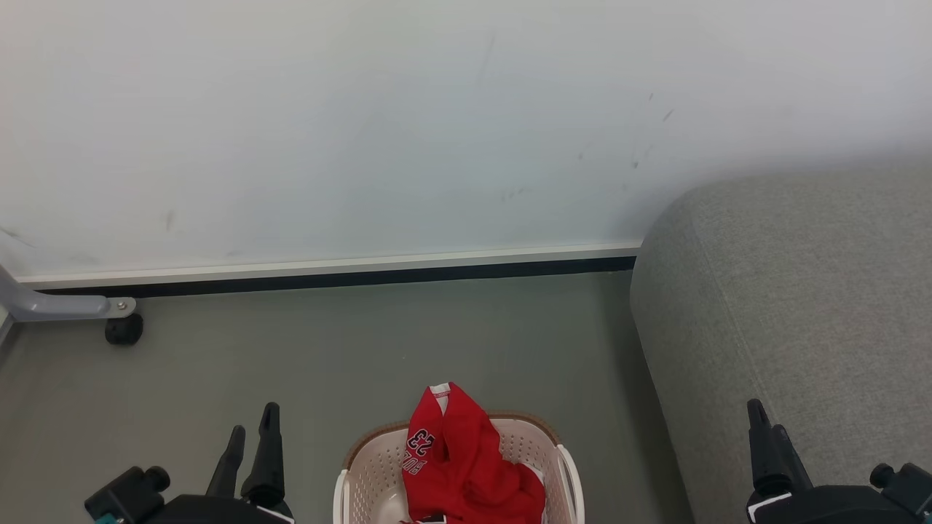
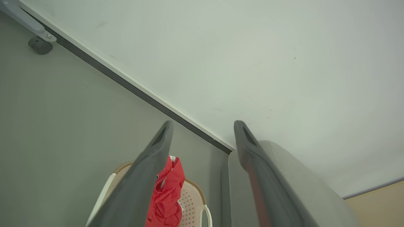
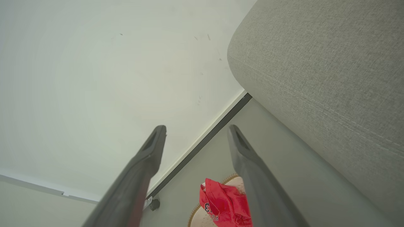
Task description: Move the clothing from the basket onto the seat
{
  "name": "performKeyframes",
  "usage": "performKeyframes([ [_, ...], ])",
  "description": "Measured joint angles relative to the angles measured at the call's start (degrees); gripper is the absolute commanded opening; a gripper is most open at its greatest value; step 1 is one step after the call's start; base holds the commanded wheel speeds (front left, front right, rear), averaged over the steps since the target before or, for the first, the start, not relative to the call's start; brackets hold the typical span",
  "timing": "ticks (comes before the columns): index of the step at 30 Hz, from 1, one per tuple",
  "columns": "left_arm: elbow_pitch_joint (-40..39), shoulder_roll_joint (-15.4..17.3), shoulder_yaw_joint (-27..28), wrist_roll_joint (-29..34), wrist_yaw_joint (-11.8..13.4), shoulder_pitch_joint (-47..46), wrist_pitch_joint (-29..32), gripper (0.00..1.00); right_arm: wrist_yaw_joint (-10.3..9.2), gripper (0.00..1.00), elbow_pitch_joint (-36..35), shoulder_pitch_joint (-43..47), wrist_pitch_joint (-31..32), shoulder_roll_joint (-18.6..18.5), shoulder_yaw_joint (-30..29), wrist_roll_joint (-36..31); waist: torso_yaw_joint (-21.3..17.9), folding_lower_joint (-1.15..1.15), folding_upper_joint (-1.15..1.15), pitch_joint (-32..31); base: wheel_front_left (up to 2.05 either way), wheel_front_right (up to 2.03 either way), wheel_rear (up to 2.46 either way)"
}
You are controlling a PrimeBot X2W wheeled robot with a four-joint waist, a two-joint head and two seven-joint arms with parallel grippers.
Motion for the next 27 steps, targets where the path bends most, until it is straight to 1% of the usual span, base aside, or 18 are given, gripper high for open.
performKeyframes([
  [17, -0.2, 1.4, -2.9, 19.9, 2.3, 1.4, -3.4, 1.0, -2.53, 1.0, -1.2, 1.3, -3.5, -1.9, 5.0, -15.2, 0.2, 0.0, 0.0, -0.8, 0.0, 0.0, 0.0],
  [19, -0.2, 1.4, -3.0, 20.8, 2.5, 1.4, -3.6, 1.0, -2.68, 1.0, -1.2, 1.4, -3.6, -2.0, 5.3, -16.0, 0.3, 0.0, 0.0, -0.8, 0.0, 0.0, 0.0],
  [27, -0.1, 1.4, -3.2, 29.1, 3.7, 2.8, -5.2, 1.0, -3.91, 1.0, -1.8, 1.7, -5.4, -2.8, 7.3, -22.6, 0.4, 0.0, 0.0, -1.3, 0.0, 0.0, 0.0],
])
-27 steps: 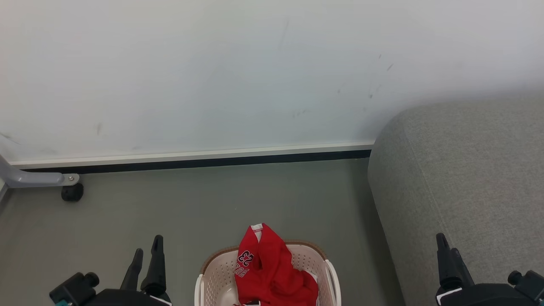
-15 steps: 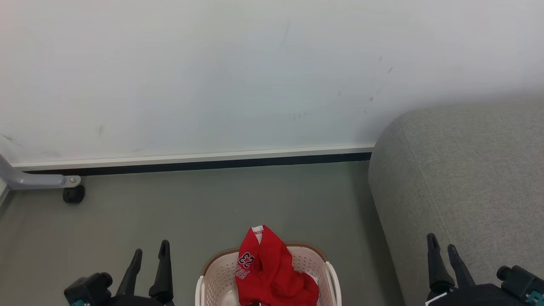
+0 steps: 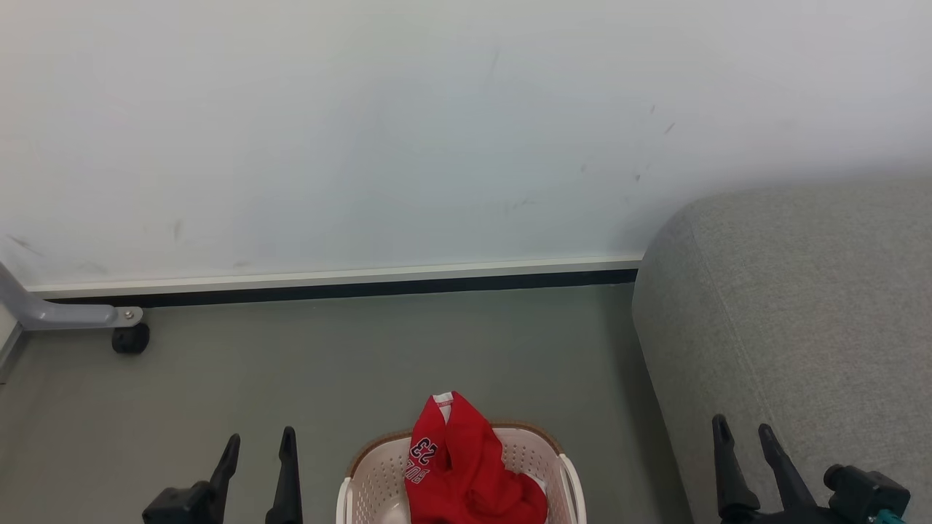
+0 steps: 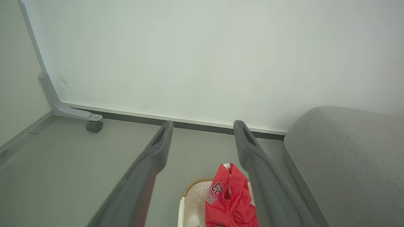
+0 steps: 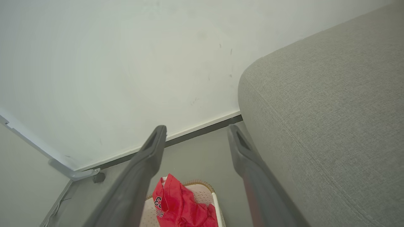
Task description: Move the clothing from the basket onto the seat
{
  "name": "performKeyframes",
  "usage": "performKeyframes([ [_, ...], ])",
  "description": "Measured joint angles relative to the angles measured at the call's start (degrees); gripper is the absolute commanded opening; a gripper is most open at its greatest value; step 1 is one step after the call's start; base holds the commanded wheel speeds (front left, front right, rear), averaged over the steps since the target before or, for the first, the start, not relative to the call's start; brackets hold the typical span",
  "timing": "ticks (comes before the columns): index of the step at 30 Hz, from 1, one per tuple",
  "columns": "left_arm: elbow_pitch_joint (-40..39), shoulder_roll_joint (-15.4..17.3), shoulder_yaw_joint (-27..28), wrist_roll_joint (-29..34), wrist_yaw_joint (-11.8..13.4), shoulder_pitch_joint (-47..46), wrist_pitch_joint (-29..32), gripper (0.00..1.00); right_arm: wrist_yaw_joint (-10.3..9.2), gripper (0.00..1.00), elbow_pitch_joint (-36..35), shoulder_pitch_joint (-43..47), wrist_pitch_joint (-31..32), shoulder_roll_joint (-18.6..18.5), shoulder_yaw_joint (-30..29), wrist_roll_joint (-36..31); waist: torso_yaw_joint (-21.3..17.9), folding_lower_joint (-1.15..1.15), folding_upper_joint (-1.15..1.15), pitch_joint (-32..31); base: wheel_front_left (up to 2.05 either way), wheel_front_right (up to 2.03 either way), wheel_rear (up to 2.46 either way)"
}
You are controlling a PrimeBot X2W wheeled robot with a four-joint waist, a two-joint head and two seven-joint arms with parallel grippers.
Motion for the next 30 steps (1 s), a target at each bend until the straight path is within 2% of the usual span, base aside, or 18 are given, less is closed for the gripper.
performKeyframes([
  [20, 0.2, -0.1, -1.8, 18.5, 2.9, 2.0, -4.4, 1.0, -2.67, 1.0, -0.6, 1.9, -4.3, -2.0, 4.6, -15.6, 0.1, 0.01, 0.0, -0.7, 0.0, 0.0, 0.0],
  [25, 0.3, -0.1, -1.9, 21.9, 3.5, 2.1, -5.6, 1.0, -3.15, 1.0, -0.8, 1.9, -5.2, -2.4, 5.4, -18.8, 0.2, 0.01, 0.0, -0.7, 0.0, 0.0, 0.0],
  [30, 0.6, -0.4, -1.8, 21.8, 3.5, 2.1, -5.6, 1.0, -3.15, 1.0, -0.8, 1.9, -5.2, -2.4, 5.3, -19.2, 0.1, 0.01, 0.0, -0.7, 0.0, 0.0, 0.0],
])
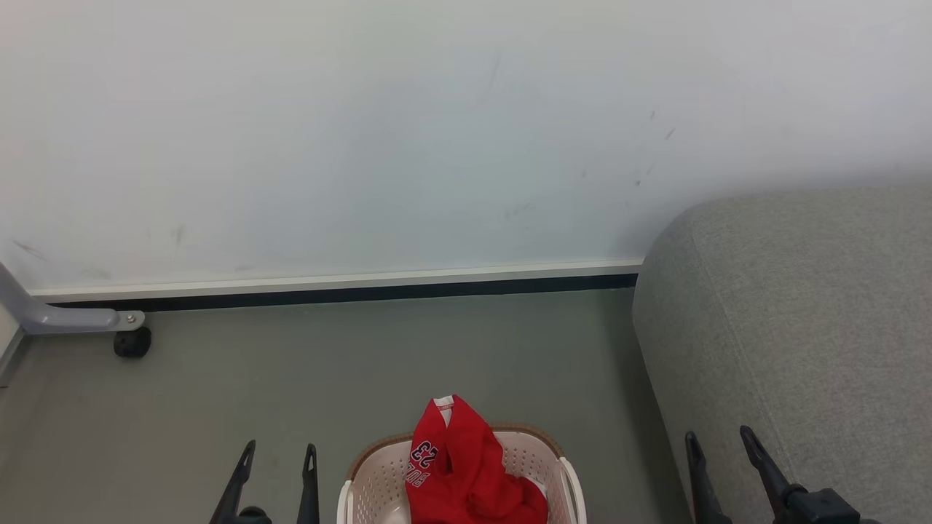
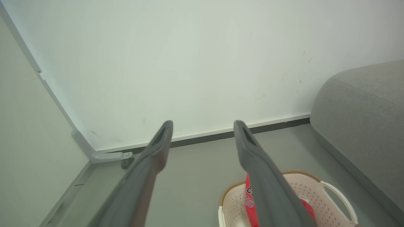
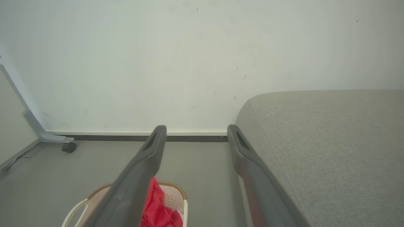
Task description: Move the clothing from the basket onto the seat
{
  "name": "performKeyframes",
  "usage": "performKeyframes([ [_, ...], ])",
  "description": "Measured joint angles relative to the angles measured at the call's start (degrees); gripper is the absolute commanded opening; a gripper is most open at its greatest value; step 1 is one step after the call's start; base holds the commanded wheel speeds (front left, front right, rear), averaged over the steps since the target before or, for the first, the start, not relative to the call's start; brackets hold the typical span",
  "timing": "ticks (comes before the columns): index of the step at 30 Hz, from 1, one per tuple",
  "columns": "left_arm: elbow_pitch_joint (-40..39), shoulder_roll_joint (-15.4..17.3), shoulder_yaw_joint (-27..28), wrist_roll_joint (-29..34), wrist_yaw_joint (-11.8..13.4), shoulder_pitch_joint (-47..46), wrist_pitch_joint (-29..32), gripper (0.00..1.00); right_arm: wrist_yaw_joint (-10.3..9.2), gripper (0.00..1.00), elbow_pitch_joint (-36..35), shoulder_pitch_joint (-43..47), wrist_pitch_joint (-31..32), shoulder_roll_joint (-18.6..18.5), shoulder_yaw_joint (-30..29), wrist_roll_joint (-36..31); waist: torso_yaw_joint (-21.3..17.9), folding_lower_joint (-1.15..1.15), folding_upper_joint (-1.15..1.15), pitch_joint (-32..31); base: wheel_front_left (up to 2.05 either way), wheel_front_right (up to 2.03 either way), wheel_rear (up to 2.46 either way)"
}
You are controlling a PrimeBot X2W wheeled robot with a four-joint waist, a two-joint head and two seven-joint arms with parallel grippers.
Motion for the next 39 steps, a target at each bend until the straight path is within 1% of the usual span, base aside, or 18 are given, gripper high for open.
performKeyframes([
  [28, 1.0, -0.4, 0.4, -1.5, 0.0, 0.0, 0.0, 1.0, 0.0, 1.0, 0.5, 0.0, 0.0, 0.0, -0.5, 0.0, -0.3, 0.0, 0.01, 0.5, 0.0, 0.0, 0.0],
  [39, 0.3, -0.5, 0.3, -1.5, -0.1, 0.0, 0.0, 1.0, 0.0, 1.0, 0.1, 0.0, 0.0, 0.2, -1.2, 0.1, -0.4, 0.0, 0.01, 2.6, 0.0, 0.0, 0.0],
])
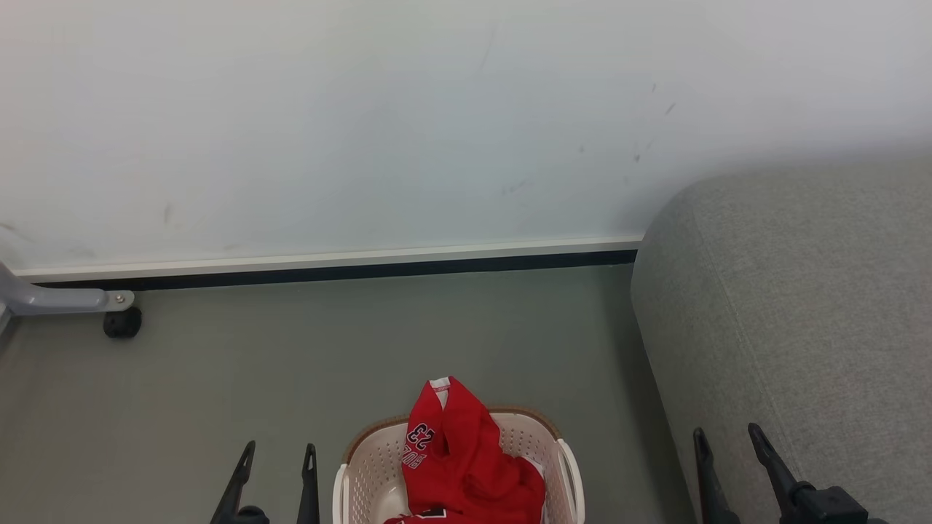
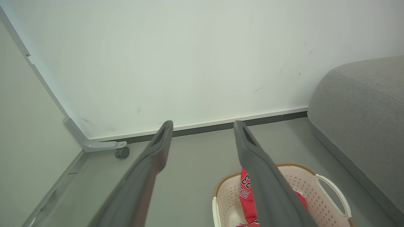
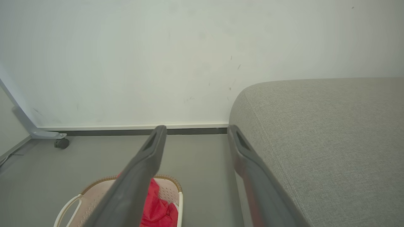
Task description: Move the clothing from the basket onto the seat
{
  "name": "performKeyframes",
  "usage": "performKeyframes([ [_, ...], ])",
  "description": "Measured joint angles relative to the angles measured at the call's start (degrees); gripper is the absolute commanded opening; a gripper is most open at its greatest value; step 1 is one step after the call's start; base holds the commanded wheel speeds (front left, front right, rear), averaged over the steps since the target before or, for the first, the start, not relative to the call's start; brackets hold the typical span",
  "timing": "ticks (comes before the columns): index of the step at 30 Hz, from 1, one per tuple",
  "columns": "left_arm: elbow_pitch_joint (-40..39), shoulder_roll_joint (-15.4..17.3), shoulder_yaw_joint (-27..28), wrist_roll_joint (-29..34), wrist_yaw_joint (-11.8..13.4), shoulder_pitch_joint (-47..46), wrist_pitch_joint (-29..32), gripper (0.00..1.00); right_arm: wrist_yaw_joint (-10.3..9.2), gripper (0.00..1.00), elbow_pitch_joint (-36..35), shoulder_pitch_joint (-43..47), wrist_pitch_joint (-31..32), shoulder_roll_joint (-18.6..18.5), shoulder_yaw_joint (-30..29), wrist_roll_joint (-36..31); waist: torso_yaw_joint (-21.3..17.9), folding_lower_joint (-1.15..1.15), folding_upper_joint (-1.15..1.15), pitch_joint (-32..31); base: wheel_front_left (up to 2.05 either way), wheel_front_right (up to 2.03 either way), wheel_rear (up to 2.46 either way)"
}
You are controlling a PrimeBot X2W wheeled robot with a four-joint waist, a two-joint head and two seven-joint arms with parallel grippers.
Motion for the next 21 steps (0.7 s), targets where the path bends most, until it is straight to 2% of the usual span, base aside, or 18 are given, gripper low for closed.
performKeyframes([
  [10, -1.4, 0.0, -0.4, 0.1, -0.1, -1.0, 0.0, 1.0, 0.0, 1.0, -2.2, -1.0, 0.0, 0.3, -0.5, 0.0, -0.2, 0.0, 0.0, 4.0, 0.0, 0.0, 0.0],
  [21, 0.0, -0.2, -2.4, 1.4, -0.6, -6.4, 0.0, 1.0, 0.03, 1.0, -4.4, -7.7, 0.0, 0.3, -0.6, -0.1, -1.3, 0.01, 0.0, 12.2, 0.0, 0.0, 0.0],
])
